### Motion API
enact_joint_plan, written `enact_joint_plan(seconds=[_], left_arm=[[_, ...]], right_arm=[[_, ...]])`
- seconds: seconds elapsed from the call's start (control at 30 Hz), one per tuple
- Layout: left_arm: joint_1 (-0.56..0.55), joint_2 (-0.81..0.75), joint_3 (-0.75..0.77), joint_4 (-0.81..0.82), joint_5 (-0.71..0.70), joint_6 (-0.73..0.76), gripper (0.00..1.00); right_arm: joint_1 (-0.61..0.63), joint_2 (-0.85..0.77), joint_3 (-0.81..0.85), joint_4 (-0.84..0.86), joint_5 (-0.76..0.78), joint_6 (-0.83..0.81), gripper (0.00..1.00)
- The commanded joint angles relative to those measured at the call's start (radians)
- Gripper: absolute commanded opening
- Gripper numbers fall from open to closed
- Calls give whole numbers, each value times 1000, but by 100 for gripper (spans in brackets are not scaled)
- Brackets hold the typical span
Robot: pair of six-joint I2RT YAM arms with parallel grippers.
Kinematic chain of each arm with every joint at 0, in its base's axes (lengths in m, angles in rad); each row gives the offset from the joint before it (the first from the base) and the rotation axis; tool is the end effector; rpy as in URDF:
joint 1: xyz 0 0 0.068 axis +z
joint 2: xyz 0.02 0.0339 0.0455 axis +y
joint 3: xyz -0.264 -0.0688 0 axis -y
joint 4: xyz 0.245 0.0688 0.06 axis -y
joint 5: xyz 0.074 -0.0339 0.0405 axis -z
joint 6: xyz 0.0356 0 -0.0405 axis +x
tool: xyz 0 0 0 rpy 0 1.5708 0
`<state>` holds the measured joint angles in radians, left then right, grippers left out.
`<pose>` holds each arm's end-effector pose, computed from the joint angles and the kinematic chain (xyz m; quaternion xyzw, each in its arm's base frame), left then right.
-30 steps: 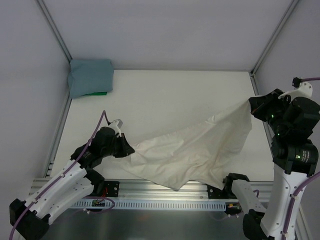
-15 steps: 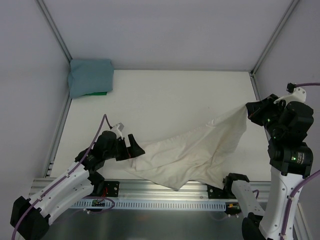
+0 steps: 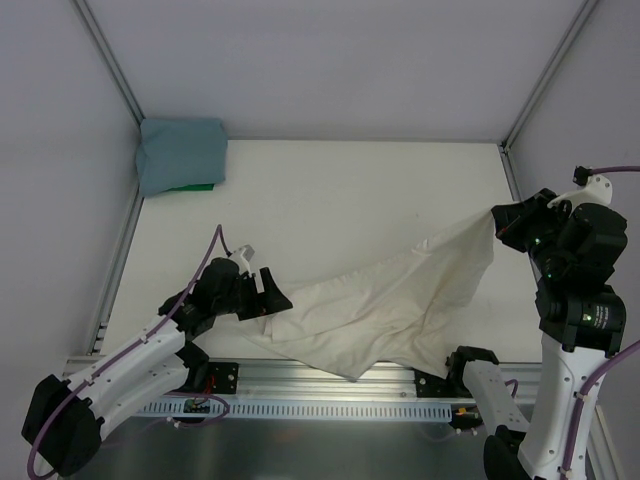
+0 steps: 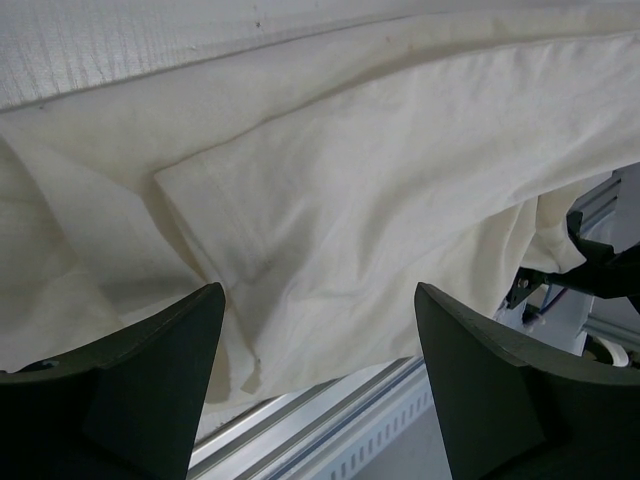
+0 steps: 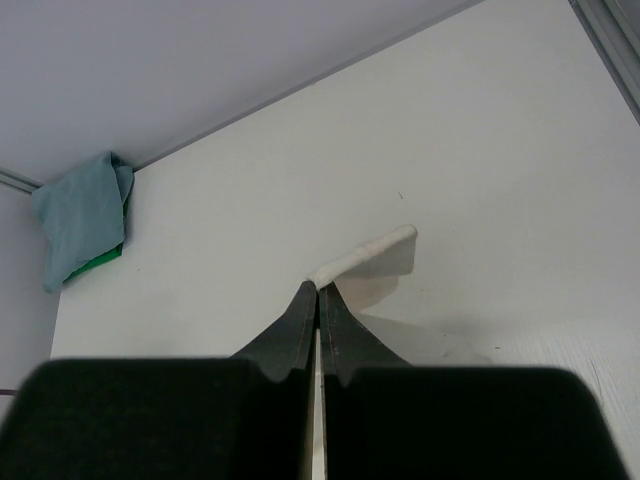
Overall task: Fold and stack the t-shirts
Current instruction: Flatten out the tshirt
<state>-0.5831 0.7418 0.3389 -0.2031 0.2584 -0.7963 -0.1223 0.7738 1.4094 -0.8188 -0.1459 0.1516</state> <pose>0.1314 -0.0976 0.1892 -0.0340 0.8799 -0.3808 0.2823 0.1000 -0.0071 0.4718 0.0585 0.7660 0.0654 0.6369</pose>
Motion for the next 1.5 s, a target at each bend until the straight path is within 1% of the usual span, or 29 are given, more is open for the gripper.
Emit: enact_joint_plan(seconds=[0.0,0.13,0.37,0.57,0.63,0.67,0.7,0.73,0.77,0.87,0.93,1.0,1.03,1.07,1.13,1.17,1.23,1.27,1.33,1.37,1.43,1.47], left_arm=[[-3,10,0,39,-10,22,77],[-4,21,-24,79,-19,23,76],[-4,89,-43,132,-15,19,74],[-4,102,-57,168,-16,11,73],[-3,102,-57,168,-22,12,63],[-3,99,-57,171,-31,16,52],[-3,96,-55,171,-41,14,36],[-3,93,-54,168,-48,12,3],[-4,84,-48,165,-60,14,0],[-4,27,-23,130,-103,22,0],[-4,-33,3,64,-152,41,0],[-3,-76,60,1,-198,61,0],[-3,-122,81,-66,-246,74,0],[-3,-146,128,-97,-261,98,0],[-3,-209,184,-181,-347,139,0],[-4,-226,249,-205,-372,158,0],[-3,-248,323,-266,-418,227,0],[-4,-246,404,-284,-462,252,0],[-3,-225,486,-320,-504,323,0],[-4,-214,558,-343,-533,351,0],[-4,-191,639,-361,-570,406,0],[-3,-187,656,-367,-594,428,0]], right_arm=[[-2,-7,6,64,-1,-14,0],[-2,-4,5,66,-4,-14,0],[-2,2,14,64,-3,-20,0],[-2,5,13,63,2,-21,0],[-2,7,11,64,0,-21,0],[-2,7,11,64,-3,-21,0],[-2,7,8,66,-3,-21,0],[-2,7,7,64,-3,-21,0],[-2,7,3,64,-3,-21,0],[-2,7,-1,63,-3,-24,0],[-2,7,-4,63,-4,-27,0],[-2,5,-9,64,-6,-27,0],[-2,7,-12,64,-7,-27,0],[-2,5,-12,64,-7,-27,0],[-2,5,-18,72,-9,-26,0],[-2,7,-18,73,-9,-24,0],[-2,10,-15,76,-14,-21,0],[-2,15,-15,78,-15,-20,0],[-2,19,-10,83,-17,-17,0],[-2,22,-10,84,-18,-15,0],[-2,24,-6,84,-17,-15,0],[-2,25,-6,84,-15,-17,0]])
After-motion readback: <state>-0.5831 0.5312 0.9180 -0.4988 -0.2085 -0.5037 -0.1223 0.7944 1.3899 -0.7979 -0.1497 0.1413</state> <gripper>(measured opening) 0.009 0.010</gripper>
